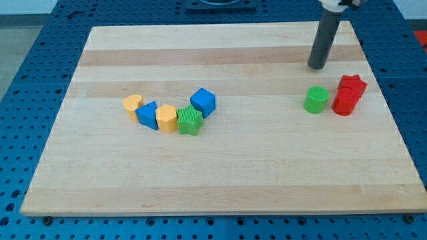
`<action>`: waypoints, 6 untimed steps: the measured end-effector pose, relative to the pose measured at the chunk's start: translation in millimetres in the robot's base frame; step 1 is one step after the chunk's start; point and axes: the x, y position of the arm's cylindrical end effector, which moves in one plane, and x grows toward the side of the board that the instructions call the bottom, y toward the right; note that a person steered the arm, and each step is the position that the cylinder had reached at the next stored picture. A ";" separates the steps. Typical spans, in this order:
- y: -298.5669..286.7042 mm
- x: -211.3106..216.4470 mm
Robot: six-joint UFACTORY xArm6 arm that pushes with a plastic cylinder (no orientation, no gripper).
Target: Move your arm towards center
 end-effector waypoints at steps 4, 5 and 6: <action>-75.2 -27.5; -82.4 -27.5; -82.4 -27.5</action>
